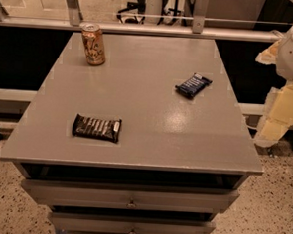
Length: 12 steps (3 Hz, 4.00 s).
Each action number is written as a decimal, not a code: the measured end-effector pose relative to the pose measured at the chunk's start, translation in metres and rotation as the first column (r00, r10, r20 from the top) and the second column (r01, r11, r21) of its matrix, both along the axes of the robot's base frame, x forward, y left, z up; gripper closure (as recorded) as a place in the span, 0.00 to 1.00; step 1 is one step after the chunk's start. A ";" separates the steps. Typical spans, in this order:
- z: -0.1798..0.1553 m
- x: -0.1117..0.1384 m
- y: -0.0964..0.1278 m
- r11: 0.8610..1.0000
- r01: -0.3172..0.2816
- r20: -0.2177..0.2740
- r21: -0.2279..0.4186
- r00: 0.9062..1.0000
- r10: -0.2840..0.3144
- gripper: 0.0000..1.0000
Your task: Move rxbar chocolate near orange can
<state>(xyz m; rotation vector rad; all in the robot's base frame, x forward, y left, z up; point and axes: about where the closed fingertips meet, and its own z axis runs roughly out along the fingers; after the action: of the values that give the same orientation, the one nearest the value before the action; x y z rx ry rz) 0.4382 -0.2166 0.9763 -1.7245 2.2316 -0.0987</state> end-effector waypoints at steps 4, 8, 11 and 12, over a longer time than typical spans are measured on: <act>-0.030 -0.004 0.107 0.941 -0.032 -0.078 0.336 0.995 0.062 0.00; -0.037 -0.004 0.238 0.820 -0.070 -0.114 0.568 0.980 0.163 0.00; -0.029 -0.030 0.325 0.713 -0.117 -0.098 0.691 0.963 0.253 0.00; -0.029 -0.030 0.325 0.713 -0.117 -0.098 0.691 0.963 0.253 0.00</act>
Offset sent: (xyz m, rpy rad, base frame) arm 0.0039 0.0116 -0.0042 0.0425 0.0236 0.0500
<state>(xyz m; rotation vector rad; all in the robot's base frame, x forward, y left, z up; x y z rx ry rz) 0.4079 0.1080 0.9468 -1.5386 1.8224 0.8643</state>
